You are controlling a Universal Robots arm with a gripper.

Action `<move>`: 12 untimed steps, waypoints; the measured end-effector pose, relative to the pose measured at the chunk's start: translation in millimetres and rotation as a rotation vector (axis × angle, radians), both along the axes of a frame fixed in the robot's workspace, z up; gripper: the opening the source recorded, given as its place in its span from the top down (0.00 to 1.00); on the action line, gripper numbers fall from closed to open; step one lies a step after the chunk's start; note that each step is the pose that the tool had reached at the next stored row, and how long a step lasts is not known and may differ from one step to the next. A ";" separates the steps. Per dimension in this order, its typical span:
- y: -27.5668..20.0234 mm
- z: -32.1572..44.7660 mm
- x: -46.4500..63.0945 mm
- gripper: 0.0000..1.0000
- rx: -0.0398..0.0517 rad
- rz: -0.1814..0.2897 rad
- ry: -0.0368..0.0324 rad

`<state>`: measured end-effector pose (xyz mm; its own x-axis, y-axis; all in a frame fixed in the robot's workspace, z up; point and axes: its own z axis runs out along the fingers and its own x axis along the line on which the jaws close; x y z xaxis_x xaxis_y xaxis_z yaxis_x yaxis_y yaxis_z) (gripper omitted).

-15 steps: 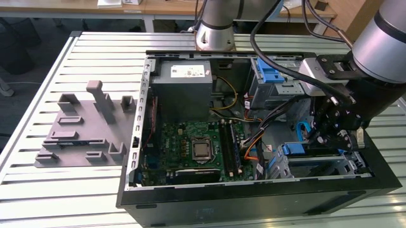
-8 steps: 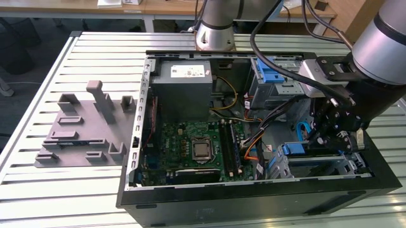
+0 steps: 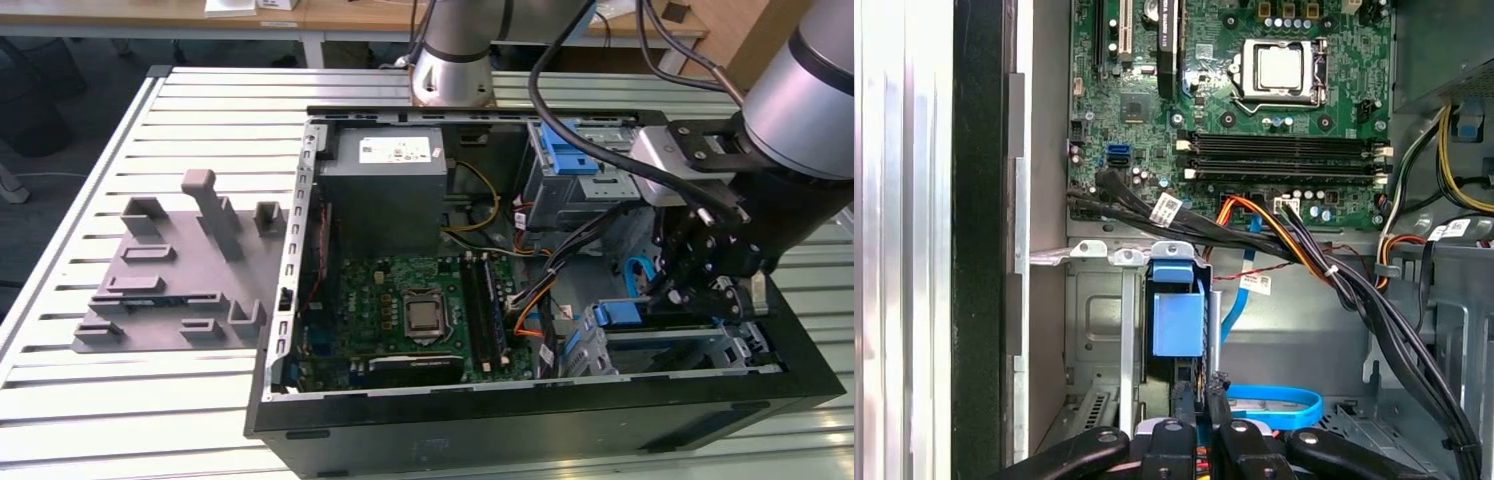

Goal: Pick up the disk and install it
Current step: 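Insert the second disk wire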

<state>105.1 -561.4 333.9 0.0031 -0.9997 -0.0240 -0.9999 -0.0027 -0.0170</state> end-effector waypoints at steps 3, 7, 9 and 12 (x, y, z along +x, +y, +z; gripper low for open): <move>-0.9 -0.4 0.1 0.84 -0.0001 -0.001 0.0000; -1.7 -0.5 0.1 0.84 -0.0001 -0.003 0.0000; -1.7 -0.5 0.1 0.84 0.0002 -0.004 0.0000; -1.8 -0.1 0.1 0.84 0.0005 -0.004 -0.0001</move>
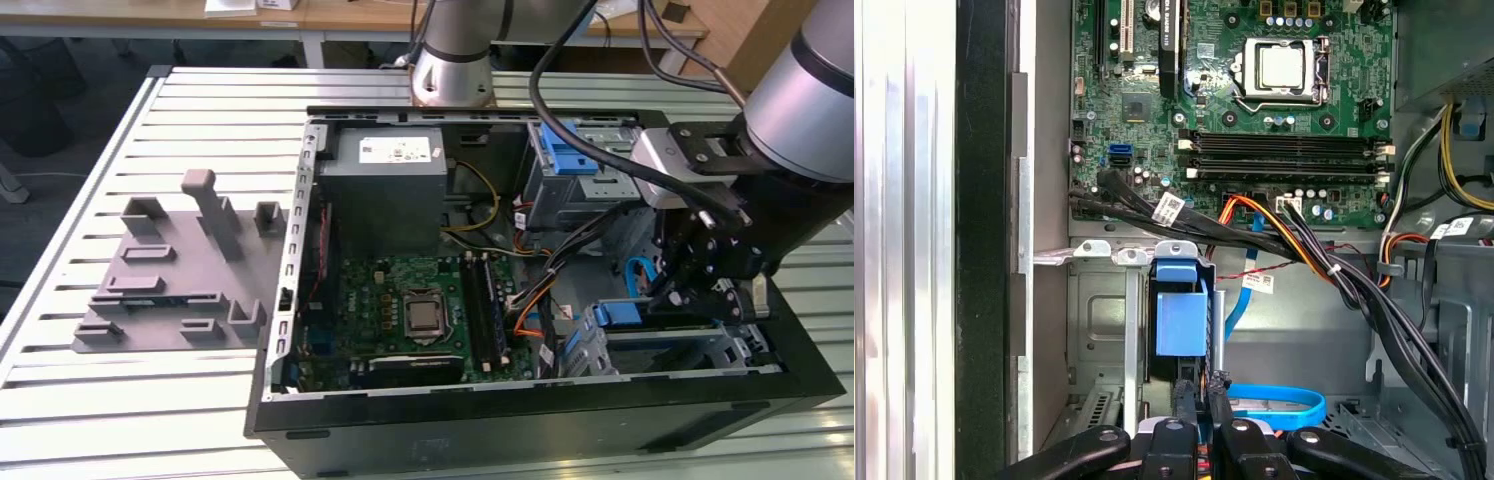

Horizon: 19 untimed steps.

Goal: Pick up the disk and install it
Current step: 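Insert the second disk wire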

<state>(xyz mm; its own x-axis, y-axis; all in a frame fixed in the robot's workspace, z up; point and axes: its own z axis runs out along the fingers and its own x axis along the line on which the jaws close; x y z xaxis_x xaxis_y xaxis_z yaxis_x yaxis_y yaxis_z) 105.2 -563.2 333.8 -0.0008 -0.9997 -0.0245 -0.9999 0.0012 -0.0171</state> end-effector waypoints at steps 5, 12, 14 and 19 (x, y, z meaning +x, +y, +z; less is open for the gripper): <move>0.0 1.3 0.0 0.84 -0.0003 -0.009 0.0002; 0.0 1.6 0.0 0.84 -0.0005 -0.036 0.0004; 0.0 1.1 0.0 0.84 -0.0004 -0.044 0.0003; 0.0 -0.2 0.0 0.84 -0.0005 -0.044 0.0005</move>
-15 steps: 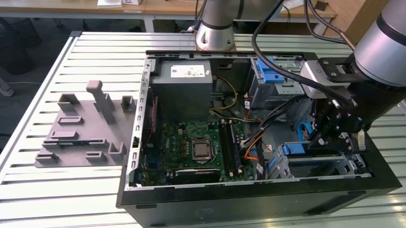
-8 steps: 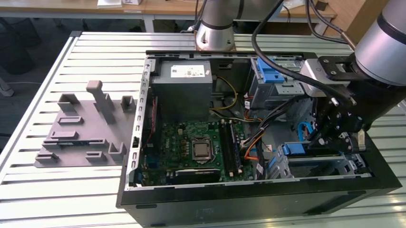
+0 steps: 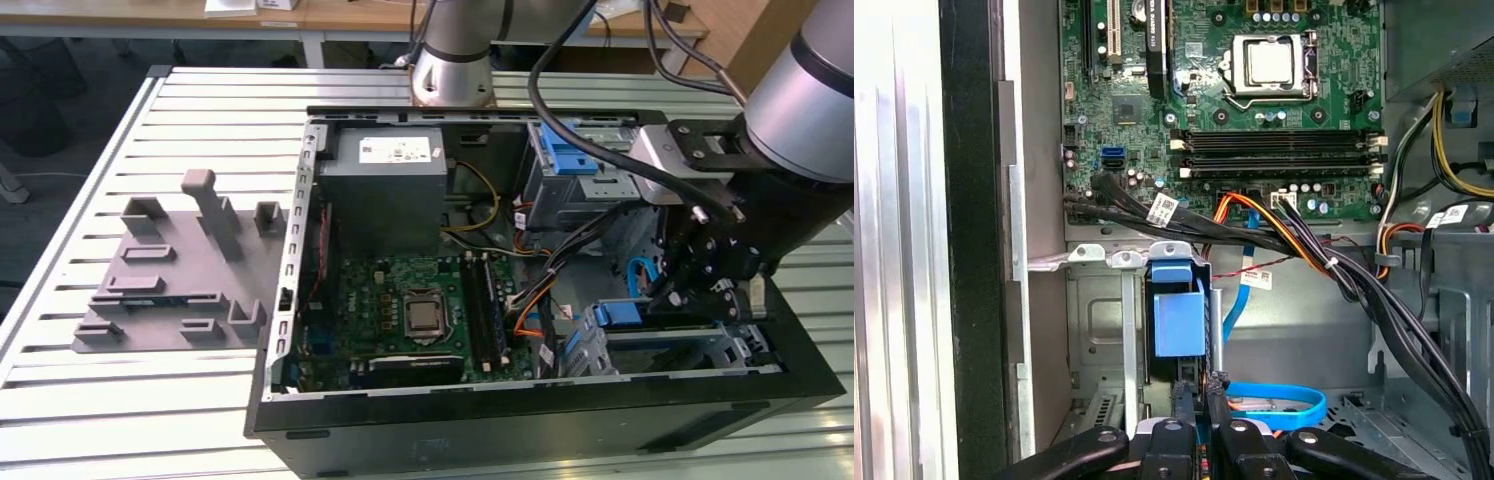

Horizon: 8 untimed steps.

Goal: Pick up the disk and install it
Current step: 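Insert the second disk wire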

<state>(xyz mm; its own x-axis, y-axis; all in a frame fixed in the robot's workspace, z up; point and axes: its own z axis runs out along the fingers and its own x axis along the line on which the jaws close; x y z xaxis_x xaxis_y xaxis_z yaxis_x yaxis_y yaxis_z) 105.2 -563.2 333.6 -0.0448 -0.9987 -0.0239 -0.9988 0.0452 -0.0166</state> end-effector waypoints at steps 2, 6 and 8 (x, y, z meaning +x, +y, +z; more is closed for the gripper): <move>0.0 -0.7 0.2 0.84 0.0004 0.000 0.0002; 0.0 -1.8 0.6 0.84 0.0002 0.000 0.0015; 0.0 -2.2 0.8 0.84 0.0001 0.000 0.0019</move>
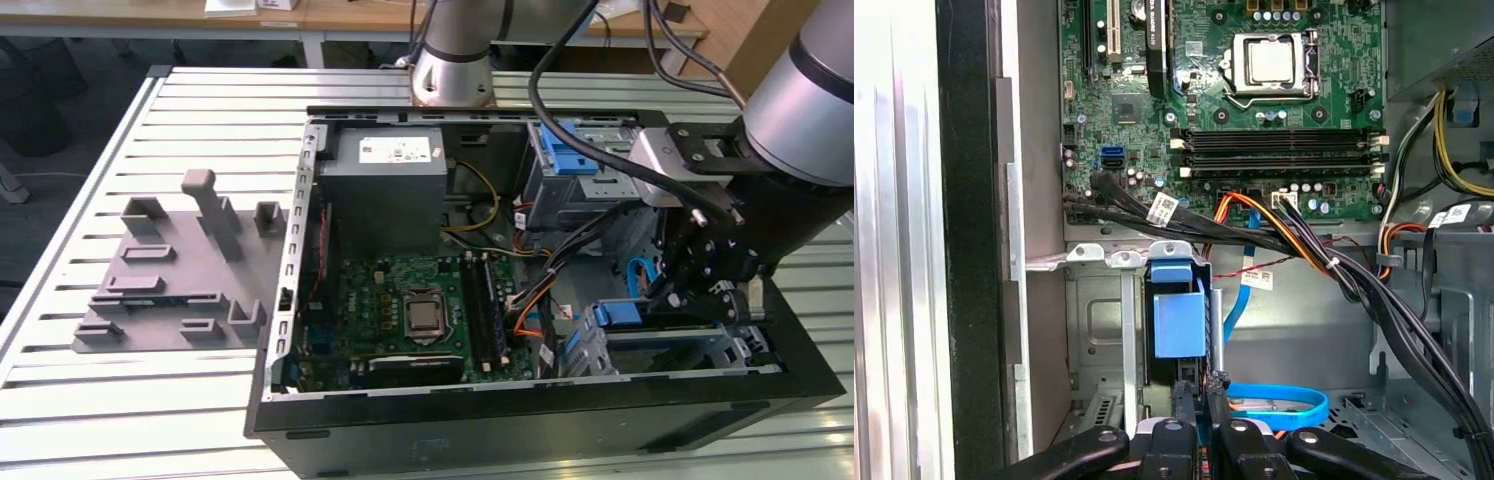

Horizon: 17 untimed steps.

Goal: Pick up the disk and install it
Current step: 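Insert the second disk wire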

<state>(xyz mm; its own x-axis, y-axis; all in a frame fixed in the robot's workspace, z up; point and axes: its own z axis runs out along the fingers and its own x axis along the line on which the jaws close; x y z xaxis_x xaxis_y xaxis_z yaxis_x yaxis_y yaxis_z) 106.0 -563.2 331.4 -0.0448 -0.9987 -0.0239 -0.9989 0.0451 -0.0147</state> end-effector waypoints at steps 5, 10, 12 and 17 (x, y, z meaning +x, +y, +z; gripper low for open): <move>0.0 -0.7 0.7 0.84 0.0002 0.000 0.0004; 0.0 -0.1 0.8 0.76 0.0002 0.000 0.0003; 0.0 1.1 0.8 0.76 0.0001 0.000 0.0003; 0.0 4.1 0.8 0.76 -0.0001 0.000 0.0004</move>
